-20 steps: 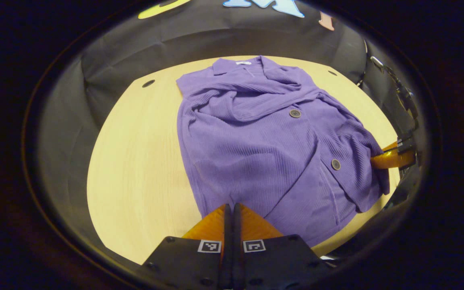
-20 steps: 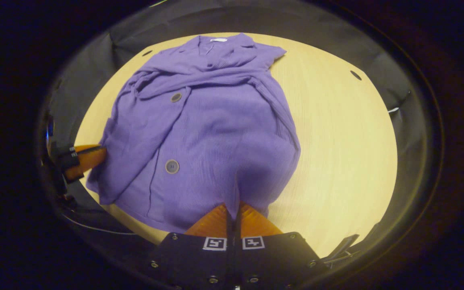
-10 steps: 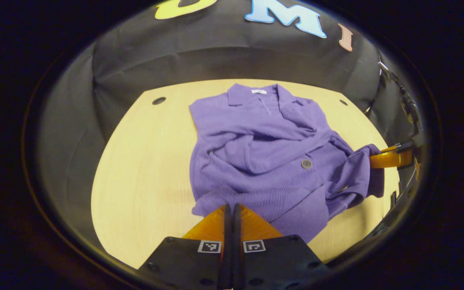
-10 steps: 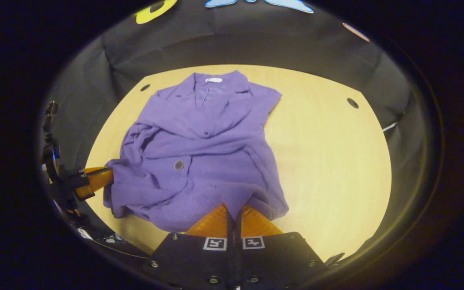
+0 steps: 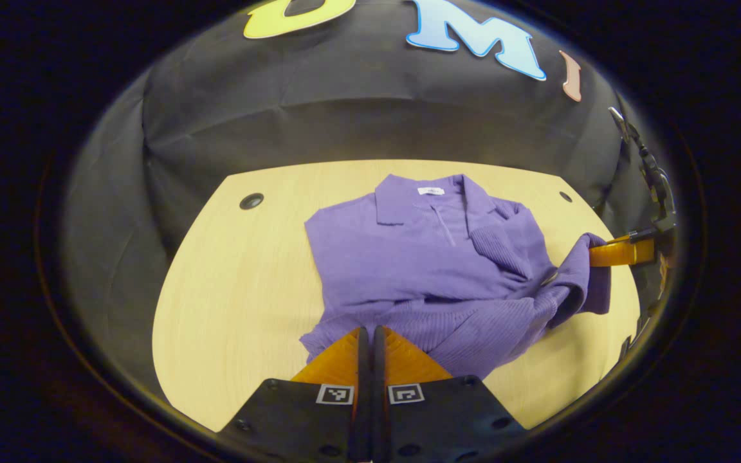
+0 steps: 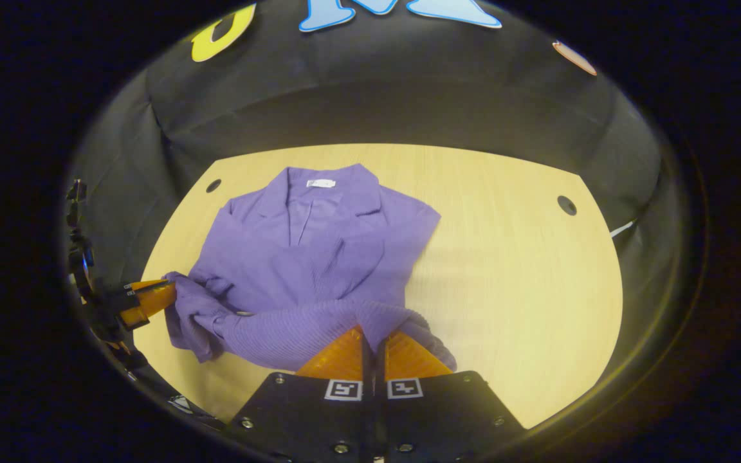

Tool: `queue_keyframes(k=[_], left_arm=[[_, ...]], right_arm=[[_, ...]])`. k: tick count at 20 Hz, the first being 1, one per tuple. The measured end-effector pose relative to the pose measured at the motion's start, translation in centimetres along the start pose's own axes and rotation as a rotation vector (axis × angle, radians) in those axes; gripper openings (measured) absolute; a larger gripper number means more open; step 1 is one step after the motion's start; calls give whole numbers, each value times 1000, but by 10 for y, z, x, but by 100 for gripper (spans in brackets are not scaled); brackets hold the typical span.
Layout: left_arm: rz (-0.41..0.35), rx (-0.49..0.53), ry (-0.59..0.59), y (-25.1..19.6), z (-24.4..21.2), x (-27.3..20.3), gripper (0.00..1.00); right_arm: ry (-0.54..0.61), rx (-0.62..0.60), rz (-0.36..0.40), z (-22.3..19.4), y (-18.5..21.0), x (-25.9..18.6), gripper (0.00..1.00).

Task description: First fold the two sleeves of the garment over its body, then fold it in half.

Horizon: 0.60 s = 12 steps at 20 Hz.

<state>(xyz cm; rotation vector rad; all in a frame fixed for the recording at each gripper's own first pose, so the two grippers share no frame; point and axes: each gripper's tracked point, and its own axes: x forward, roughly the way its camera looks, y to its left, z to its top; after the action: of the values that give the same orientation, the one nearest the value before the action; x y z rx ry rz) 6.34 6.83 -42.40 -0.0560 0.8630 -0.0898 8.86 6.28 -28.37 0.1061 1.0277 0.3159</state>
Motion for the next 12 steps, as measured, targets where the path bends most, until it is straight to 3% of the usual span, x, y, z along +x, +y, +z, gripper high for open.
queue_keyframes(k=[5, 12], left_arm=[[10, 9, -49, 6, 47, 36, 5], [1, -57, -86, 18, 87, 76, 5]], right_arm=[[-56, 25, -7, 46, -10, 21, 0], [-97, 75, -6, 92, -17, 58, 0]])
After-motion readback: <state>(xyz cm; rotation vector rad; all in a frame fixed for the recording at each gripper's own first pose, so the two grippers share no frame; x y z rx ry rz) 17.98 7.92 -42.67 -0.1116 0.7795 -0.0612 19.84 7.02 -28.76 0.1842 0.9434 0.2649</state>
